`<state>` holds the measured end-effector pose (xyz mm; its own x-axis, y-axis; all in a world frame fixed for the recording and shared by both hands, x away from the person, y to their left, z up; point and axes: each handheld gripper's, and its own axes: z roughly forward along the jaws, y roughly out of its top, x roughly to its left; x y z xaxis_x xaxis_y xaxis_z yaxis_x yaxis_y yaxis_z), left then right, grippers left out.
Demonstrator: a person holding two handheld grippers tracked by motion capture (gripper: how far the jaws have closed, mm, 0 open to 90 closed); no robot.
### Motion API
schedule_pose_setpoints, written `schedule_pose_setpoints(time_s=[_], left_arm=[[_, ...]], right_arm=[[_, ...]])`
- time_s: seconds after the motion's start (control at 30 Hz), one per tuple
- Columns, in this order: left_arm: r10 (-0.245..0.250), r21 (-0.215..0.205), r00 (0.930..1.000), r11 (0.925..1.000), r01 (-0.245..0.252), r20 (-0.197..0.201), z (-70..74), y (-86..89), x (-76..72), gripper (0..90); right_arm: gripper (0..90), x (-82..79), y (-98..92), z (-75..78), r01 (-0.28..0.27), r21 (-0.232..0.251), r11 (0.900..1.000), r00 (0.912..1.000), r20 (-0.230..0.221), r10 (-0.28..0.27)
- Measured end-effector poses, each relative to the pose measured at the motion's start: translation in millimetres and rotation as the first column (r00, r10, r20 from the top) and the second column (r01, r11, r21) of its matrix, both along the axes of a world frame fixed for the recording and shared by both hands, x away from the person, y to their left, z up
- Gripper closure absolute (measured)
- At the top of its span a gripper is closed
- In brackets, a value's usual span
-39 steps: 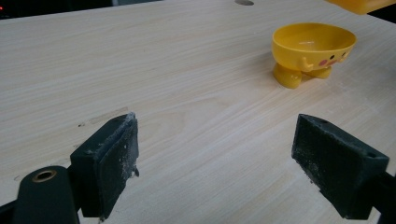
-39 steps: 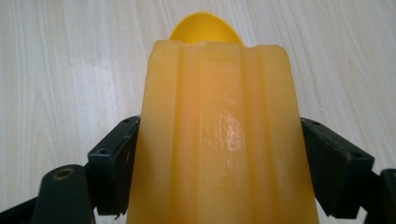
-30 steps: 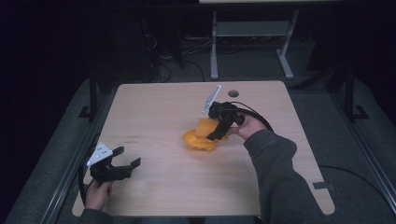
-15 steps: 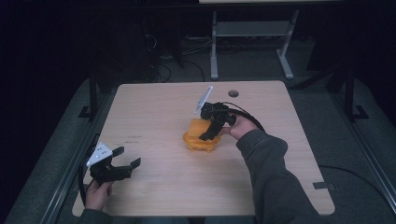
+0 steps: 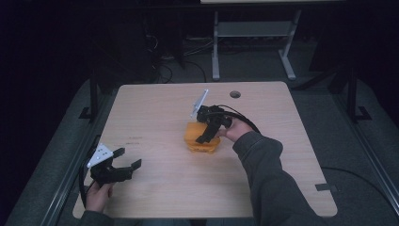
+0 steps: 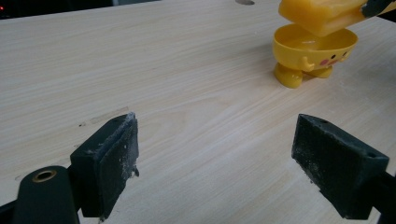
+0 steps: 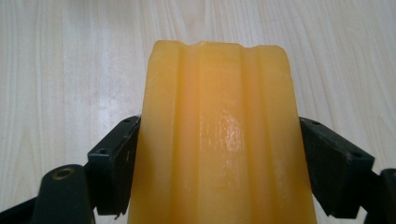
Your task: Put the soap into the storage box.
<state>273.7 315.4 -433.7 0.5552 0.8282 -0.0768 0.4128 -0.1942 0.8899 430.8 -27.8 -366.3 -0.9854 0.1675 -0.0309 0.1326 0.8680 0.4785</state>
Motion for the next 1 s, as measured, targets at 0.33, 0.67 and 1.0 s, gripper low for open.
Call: schedule_pose_setpoints(time_s=[0.33, 0.67, 1.0], left_arm=[[0.0, 0.0, 1.0, 1.0, 0.0, -0.003, 0.6, 0.6, 0.1, 14.1], [-0.002, 0.0, 1.0, 1.0, 0.002, 0.001, 1.1, 0.8, 0.0, 14.1], [-0.001, 0.0, 1.0, 1.0, 0.001, -0.002, 0.9, 0.7, 0.1, 14.1]], right_arm=[[20.5, 4.7, 5.0, -11.6, -0.013, 0.002, 1.0, 0.9997, -0.019, 0.013], [20.5, 6.1, 3.6, -20.6, -0.021, 0.001, 1.0, 0.9995, -0.024, 0.021], [19.9, 5.5, 0.3, -23.3, -0.015, 0.015, 1.0, 0.9993, -0.034, 0.015]])
